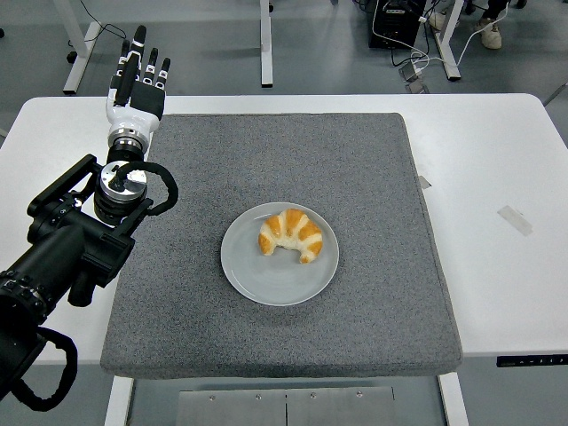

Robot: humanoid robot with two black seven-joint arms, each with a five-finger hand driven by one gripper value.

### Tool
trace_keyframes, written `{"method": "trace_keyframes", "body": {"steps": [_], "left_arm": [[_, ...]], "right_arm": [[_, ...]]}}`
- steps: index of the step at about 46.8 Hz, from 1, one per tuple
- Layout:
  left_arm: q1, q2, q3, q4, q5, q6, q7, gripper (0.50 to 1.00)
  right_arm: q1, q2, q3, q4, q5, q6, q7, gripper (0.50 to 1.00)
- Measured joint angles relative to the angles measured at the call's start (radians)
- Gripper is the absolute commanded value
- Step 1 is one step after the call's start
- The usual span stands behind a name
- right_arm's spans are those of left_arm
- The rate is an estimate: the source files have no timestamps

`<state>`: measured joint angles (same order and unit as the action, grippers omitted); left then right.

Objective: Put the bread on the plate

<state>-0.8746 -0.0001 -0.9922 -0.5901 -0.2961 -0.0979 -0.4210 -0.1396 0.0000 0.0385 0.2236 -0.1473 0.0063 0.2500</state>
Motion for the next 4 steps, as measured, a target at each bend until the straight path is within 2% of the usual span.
{"method": "trace_keyframes", "body": {"steps": [4], "left_arm": [[0.002, 0.000, -0.002, 0.000, 0.000, 0.001, -0.001, 0.993]], "right_arm": [[0.000, 0.000, 0.000, 0.003, 0.000, 0.001, 0.000, 1.000]]}}
